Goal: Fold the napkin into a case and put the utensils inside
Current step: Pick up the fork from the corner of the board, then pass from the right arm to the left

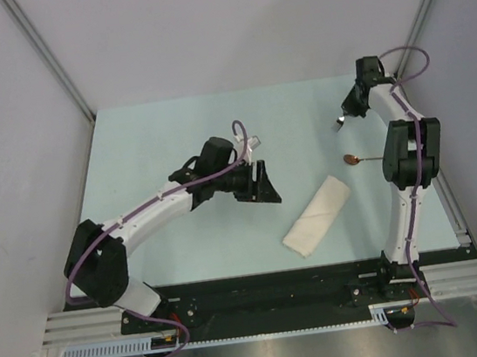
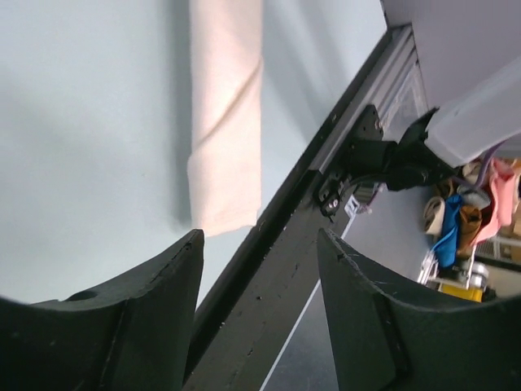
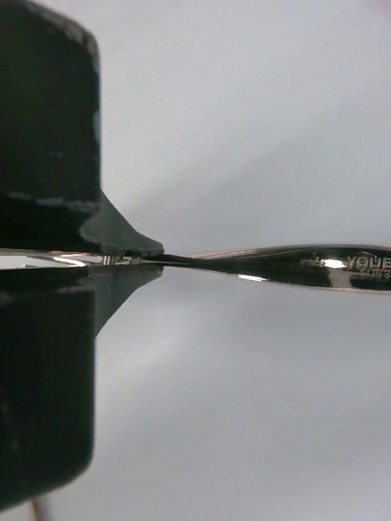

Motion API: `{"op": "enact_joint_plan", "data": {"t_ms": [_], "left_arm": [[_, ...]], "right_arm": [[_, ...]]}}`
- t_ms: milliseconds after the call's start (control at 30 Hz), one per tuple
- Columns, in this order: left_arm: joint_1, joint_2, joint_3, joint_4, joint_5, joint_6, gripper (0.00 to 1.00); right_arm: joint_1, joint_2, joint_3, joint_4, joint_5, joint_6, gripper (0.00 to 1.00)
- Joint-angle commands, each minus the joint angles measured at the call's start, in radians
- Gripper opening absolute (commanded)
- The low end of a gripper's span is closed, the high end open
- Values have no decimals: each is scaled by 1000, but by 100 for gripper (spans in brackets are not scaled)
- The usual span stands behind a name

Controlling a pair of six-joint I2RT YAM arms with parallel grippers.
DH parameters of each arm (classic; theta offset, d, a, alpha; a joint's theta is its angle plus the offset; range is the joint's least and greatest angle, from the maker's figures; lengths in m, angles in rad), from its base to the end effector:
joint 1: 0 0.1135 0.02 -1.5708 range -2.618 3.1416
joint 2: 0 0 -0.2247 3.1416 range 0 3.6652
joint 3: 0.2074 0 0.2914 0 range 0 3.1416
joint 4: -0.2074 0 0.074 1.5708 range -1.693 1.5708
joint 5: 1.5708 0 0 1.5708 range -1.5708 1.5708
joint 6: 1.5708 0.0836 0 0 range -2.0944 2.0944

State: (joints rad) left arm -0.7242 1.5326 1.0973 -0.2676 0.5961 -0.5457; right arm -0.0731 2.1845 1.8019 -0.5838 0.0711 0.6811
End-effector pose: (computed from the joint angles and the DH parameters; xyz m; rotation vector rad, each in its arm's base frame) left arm 0.2719 -0.3032 0.1796 0.5705 2.4291 -1.2900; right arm 0.5239 -0.0443 0.1169 0.9616 2.3514 0.1508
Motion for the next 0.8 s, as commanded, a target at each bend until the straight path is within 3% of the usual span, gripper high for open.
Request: {"op": "enact_joint_plan", "data": {"t_ms": [0, 67, 100, 167, 200, 300, 567, 767], "left_arm": [[83, -74, 38, 22, -27, -69, 63], [133, -83, 7, 50, -7, -134, 63], [150, -84, -5, 91, 5, -152, 63], [196, -92, -37, 120, 34, -187, 63], [207, -107, -45, 134, 31, -191, 63], [250, -135, -62, 111, 10, -177, 63], [325, -157, -119, 122, 25, -146, 64], [318, -65, -114, 263, 272, -160, 63]], "right_arm": [[70, -66, 146, 107, -201, -583, 0], [131, -150, 93, 102, -244, -781, 0], [206, -185, 52, 110, -231, -1003, 0], [286, -297, -117, 119, -186, -1225, 0], [359, -337, -186, 121, -145, -1440, 0], [435, -469, -406, 208, -45, -1661, 0], [565, -712, -622, 159, -177, -1904, 0], [622, -756, -609, 29, -290, -1968, 0]]}}
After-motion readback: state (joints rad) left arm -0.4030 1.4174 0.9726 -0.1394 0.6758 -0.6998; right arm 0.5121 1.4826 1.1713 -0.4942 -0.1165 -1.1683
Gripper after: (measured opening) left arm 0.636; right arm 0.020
